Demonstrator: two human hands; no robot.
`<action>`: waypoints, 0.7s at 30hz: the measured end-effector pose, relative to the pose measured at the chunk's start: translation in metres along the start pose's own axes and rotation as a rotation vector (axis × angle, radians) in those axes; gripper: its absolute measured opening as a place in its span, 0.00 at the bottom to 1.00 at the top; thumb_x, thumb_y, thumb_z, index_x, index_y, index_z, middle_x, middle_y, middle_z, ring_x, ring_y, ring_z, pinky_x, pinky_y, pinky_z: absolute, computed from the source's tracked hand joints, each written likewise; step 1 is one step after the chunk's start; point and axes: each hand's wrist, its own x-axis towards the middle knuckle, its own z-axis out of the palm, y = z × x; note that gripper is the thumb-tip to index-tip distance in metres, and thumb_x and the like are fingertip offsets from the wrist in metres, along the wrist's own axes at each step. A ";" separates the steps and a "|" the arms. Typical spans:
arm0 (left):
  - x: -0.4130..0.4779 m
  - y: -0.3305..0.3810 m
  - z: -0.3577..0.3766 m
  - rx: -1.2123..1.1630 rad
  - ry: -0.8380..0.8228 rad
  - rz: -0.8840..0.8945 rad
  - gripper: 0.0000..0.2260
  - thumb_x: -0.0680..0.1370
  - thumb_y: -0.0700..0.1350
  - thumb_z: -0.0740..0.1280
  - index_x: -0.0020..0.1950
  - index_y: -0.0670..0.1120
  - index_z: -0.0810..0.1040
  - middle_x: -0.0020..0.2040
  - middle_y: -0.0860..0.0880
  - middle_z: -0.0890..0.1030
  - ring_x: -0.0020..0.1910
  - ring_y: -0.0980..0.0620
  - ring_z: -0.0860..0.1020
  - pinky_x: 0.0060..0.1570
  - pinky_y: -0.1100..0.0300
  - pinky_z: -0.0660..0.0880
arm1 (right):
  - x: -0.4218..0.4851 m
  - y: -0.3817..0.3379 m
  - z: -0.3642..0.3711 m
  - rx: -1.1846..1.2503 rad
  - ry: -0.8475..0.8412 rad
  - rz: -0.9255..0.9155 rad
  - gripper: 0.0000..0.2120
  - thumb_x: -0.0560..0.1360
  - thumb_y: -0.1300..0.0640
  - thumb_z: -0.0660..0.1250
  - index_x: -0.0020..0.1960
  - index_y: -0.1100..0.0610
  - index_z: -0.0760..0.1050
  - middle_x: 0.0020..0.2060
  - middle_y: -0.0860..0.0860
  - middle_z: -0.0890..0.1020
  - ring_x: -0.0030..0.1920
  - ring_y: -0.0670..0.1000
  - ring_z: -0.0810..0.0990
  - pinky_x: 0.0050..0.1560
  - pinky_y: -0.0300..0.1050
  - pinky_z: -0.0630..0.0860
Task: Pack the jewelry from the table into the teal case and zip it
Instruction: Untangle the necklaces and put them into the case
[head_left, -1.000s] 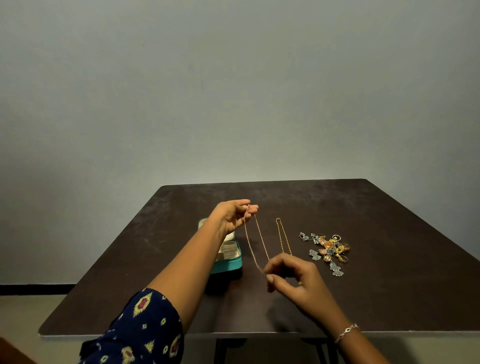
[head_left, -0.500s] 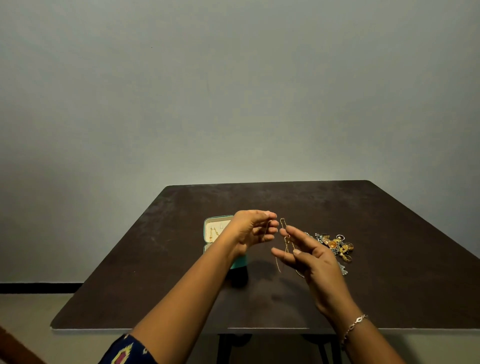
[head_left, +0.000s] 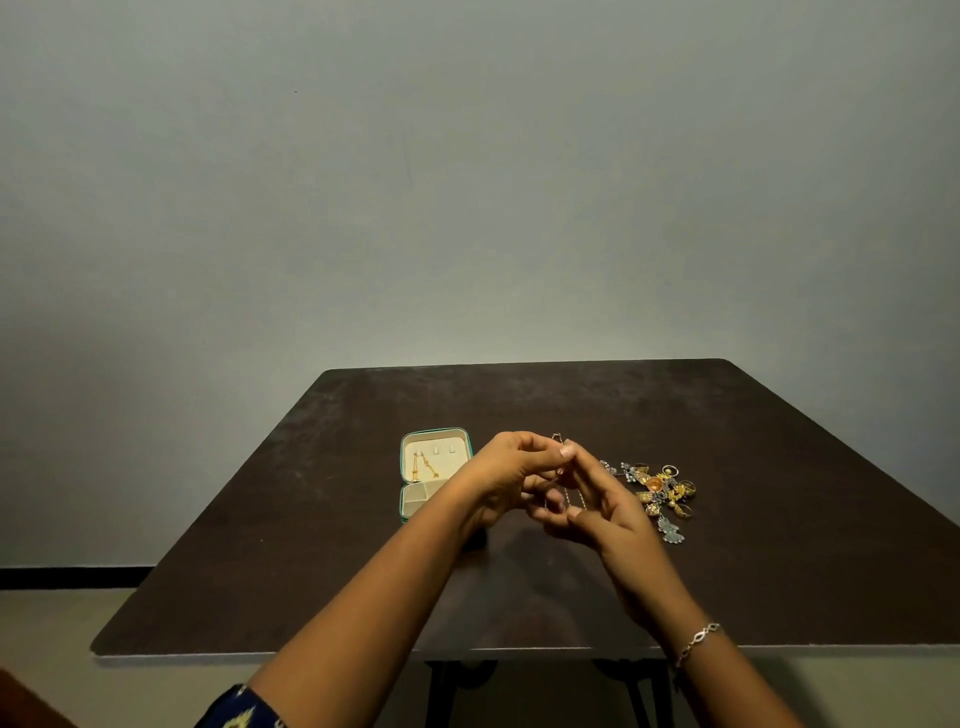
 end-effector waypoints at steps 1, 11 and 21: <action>-0.001 0.001 -0.001 0.022 -0.003 -0.006 0.03 0.75 0.41 0.67 0.47 0.42 0.75 0.37 0.45 0.80 0.23 0.56 0.74 0.26 0.65 0.74 | 0.000 0.000 -0.001 -0.020 -0.002 0.001 0.30 0.74 0.76 0.54 0.64 0.45 0.64 0.56 0.42 0.75 0.51 0.45 0.81 0.48 0.42 0.79; -0.007 0.016 -0.001 -0.019 -0.040 -0.004 0.10 0.77 0.36 0.63 0.58 0.39 0.74 0.39 0.43 0.80 0.23 0.57 0.71 0.27 0.63 0.74 | 0.006 0.013 -0.021 -0.090 0.160 0.132 0.17 0.73 0.70 0.62 0.56 0.54 0.74 0.52 0.54 0.78 0.52 0.49 0.77 0.44 0.37 0.74; -0.008 0.014 0.001 -0.169 -0.031 -0.041 0.10 0.77 0.40 0.62 0.57 0.41 0.76 0.40 0.47 0.83 0.23 0.58 0.67 0.25 0.68 0.70 | 0.008 0.028 -0.014 0.529 0.100 0.401 0.11 0.61 0.61 0.71 0.43 0.58 0.77 0.40 0.54 0.83 0.48 0.53 0.80 0.52 0.48 0.74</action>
